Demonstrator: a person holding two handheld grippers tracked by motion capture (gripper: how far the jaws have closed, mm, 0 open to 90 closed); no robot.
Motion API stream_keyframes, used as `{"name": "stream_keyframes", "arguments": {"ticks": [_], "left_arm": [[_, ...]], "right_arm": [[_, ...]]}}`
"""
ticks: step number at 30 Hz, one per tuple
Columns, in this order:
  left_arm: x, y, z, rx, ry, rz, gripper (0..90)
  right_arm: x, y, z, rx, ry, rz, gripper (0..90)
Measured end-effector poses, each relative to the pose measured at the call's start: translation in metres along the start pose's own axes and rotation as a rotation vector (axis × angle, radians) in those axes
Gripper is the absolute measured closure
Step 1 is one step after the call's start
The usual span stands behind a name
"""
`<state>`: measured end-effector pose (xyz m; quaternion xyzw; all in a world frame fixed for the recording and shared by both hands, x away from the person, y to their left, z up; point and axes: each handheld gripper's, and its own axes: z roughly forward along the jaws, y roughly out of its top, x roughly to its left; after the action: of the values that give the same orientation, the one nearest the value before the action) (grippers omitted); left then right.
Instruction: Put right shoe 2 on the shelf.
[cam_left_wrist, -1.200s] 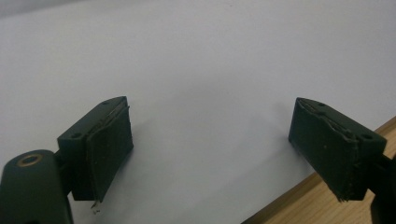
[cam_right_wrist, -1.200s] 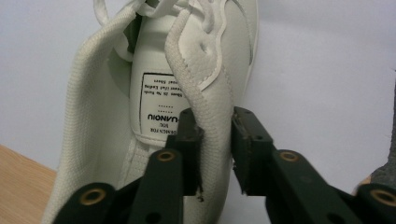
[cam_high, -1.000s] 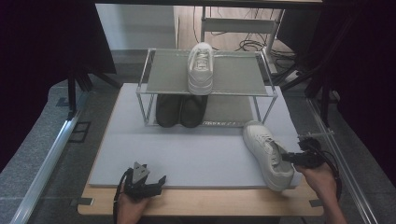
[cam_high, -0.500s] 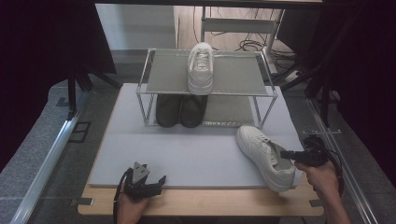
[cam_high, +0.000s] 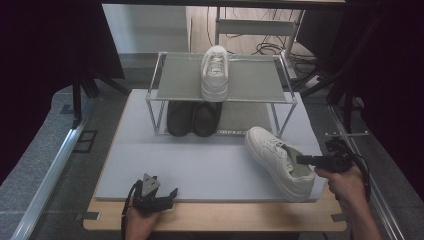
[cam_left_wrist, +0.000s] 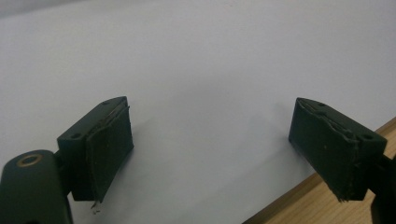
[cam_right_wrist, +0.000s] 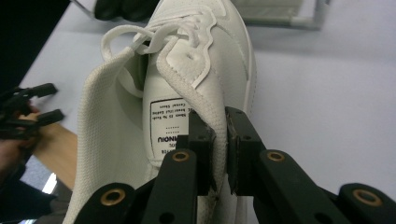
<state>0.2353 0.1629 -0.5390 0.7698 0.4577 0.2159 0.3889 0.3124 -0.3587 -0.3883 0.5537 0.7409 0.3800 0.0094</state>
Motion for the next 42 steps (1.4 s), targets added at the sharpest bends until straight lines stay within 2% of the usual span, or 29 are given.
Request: {"name": "stream_keyframes", "arguments": {"ticks": [10, 17, 23, 34, 42], "left_arm": [[0.0, 0.0, 0.0, -0.002, 0.0, 0.001, 13.2], [0.0, 0.0, 0.0, -0.003, 0.0, 0.0, 13.2], [0.0, 0.0, 0.0, -0.001, 0.001, 0.001, 13.2], [0.0, 0.0, 0.0, 0.0, -0.001, 0.002, 13.2], [0.0, 0.0, 0.0, 0.0, -0.001, 0.001, 13.2]], "right_arm": [[0.024, 0.02, -0.013, -0.025, 0.07, -0.025, 82.1], [0.036, 0.034, -0.023, -0.045, 0.095, -0.038, 81.9], [0.043, 0.047, -0.035, -0.076, 0.129, -0.03, 81.9], [0.053, 0.071, -0.054, -0.122, 0.149, -0.028, 81.8], [0.057, 0.092, -0.055, -0.146, 0.126, -0.01, 81.8]]}}
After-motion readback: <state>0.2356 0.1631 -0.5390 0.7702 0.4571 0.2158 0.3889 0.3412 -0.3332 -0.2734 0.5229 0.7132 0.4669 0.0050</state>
